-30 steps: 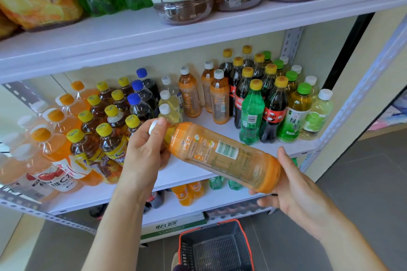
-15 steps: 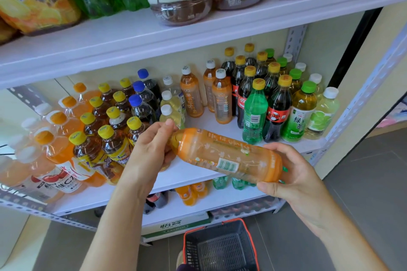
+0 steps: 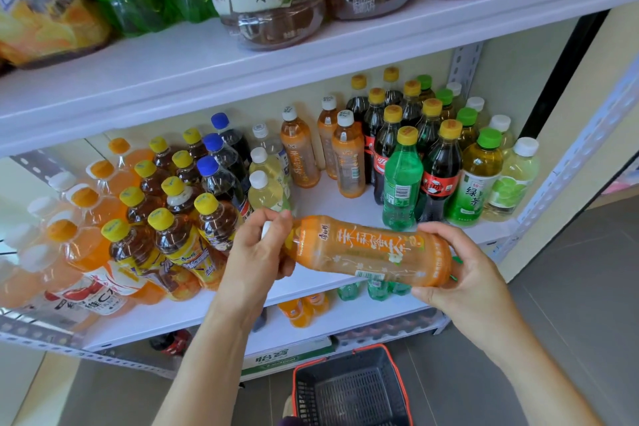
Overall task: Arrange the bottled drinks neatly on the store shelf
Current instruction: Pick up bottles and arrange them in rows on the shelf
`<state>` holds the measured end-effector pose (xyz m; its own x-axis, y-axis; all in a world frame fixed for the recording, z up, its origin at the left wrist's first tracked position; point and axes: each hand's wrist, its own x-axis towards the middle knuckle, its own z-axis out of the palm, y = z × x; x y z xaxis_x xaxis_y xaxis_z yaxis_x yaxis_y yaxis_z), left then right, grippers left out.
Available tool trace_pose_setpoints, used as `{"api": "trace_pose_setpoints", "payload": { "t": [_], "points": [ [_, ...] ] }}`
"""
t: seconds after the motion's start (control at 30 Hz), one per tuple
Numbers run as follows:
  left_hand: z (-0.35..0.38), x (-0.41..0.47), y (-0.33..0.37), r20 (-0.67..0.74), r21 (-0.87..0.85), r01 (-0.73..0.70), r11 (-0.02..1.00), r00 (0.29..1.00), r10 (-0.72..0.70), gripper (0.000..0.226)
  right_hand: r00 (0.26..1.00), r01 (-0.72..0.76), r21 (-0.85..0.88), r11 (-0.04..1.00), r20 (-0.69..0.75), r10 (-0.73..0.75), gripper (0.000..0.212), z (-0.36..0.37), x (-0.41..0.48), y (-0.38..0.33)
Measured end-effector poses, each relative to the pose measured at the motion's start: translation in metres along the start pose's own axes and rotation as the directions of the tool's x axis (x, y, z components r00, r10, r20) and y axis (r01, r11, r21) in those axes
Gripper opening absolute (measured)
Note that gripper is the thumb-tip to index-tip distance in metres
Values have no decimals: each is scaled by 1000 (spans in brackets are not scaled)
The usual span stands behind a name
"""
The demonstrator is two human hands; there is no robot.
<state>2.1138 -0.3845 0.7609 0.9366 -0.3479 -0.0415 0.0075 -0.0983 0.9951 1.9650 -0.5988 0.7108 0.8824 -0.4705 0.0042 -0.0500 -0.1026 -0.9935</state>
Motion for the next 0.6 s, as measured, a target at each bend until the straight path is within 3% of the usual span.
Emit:
{"api": "trace_pose_setpoints", "payload": {
  "t": [0.13,0.2,0.3,0.47,0.6],
  "points": [
    [4,11,10,-56,82,-148,986,987,152,29,1000,21,-21,1000,-18,-21,64,12,6,5],
    [4,20,15,-55,239,-234,942,966,254,25,995,57,-117,991,-75,-66,48,15,10,3],
    [9,36,19,-45,533,-294,794,927,373,18,974,130,-341,931,-132,-184,45,14,20,-4],
    [30,76,25,-1,575,-258,776,949,316,22,923,238,-563,792,-124,-365,44,9,51,-25],
    [55,112,26,141,611,-315,727,946,292,17,887,230,-680,696,-147,-437,48,10,77,-37]
  ]
}}
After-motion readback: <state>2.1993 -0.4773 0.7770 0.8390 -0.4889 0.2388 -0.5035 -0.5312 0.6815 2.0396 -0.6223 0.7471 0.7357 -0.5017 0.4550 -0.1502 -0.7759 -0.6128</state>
